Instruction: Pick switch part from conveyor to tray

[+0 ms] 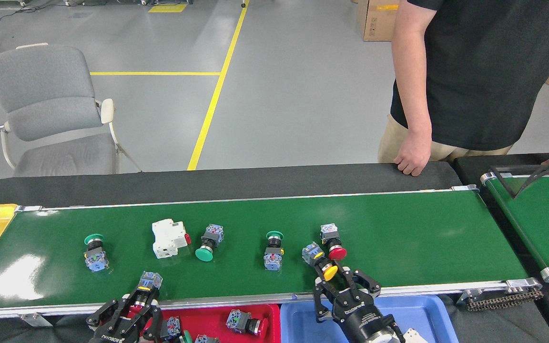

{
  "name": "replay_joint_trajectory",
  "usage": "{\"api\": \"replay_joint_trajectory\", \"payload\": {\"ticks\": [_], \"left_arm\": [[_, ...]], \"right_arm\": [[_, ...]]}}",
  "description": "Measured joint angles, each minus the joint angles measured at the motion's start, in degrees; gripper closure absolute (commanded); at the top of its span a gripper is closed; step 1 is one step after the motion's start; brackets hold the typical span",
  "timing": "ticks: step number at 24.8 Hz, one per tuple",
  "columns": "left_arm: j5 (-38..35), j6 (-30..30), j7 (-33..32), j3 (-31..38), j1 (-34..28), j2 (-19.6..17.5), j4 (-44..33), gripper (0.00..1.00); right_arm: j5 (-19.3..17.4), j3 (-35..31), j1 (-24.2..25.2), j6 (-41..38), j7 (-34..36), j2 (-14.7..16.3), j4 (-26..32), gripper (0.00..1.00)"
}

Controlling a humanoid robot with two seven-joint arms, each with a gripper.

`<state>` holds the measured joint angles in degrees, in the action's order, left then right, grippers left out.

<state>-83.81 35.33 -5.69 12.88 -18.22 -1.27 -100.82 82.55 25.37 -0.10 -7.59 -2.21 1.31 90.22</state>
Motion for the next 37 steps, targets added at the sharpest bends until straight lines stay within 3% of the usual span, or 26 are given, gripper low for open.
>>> {"api": "replay_joint_trajectory", "payload": {"ticks": [1, 2, 3, 4, 10, 14, 16, 19, 22, 25, 30, 37], "left_arm": [[0.2, 2.2, 0.0, 0.0, -0.7, 0.2, -0.2, 0.50], [0.3, 4.7, 0.0, -0.1, -1.3, 0.3, -0.3, 0.16], [0.4, 5.8, 0.0, -0.1, -1.5, 0.4, -0.4, 0.03], [0.4, 6.7, 0.0, -0.1, -1.6, 0.5, -0.4, 0.01], [0.5, 8.4, 0.2, 0.6, -1.6, 0.5, -0.5, 0.00], [0.6, 3.7, 0.3, 6.7, -1.4, 2.4, -0.5, 0.00], [0.6, 0.2, 0.4, 12.7, -1.4, 2.9, -0.4, 0.00], [0.6, -1.8, 0.5, 20.2, -1.7, 2.8, 0.6, 0.00], [0.6, -2.3, 0.5, 22.0, -1.8, 2.7, 1.3, 0.00], [0.6, -2.5, 0.6, 22.0, -1.0, 1.8, 2.2, 0.00], [0.2, -4.1, 0.6, 22.0, 4.1, 1.2, 7.4, 0.01], [0.2, -7.6, 0.2, 21.9, 11.2, -4.4, 15.7, 0.01]], "right_arm": [[0.0, 2.1, 0.1, -0.4, 0.0, 0.4, 0.8, 0.84], [0.0, 4.8, 0.2, -1.0, 0.0, 0.6, 1.3, 0.54], [0.0, 6.9, 0.2, -1.2, -0.1, 0.7, 1.5, 0.21], [0.0, 9.5, 0.3, -1.4, -0.2, 0.9, 1.6, 0.01], [0.0, 14.8, 0.4, -2.0, -0.1, 0.9, 1.8, 0.01], [-0.2, 13.4, 0.6, -2.3, 0.1, 1.2, 5.0, 0.01], [-0.4, 7.4, 3.0, -2.0, 0.7, 2.6, 8.5, 0.01], [-0.5, -4.4, 10.2, -1.3, 3.1, 1.9, 10.0, 0.01], [-0.6, -15.9, 15.1, -0.9, 6.2, -0.4, 10.3, 0.01], [-2.9, -23.7, 18.0, -0.8, 7.6, -0.6, 10.2, 0.01], [-4.4, -26.2, 18.1, -0.6, 7.9, -0.5, 10.2, 0.01], [-4.5, -26.2, 17.0, -1.0, 8.0, -0.4, 10.0, 0.01]]}}
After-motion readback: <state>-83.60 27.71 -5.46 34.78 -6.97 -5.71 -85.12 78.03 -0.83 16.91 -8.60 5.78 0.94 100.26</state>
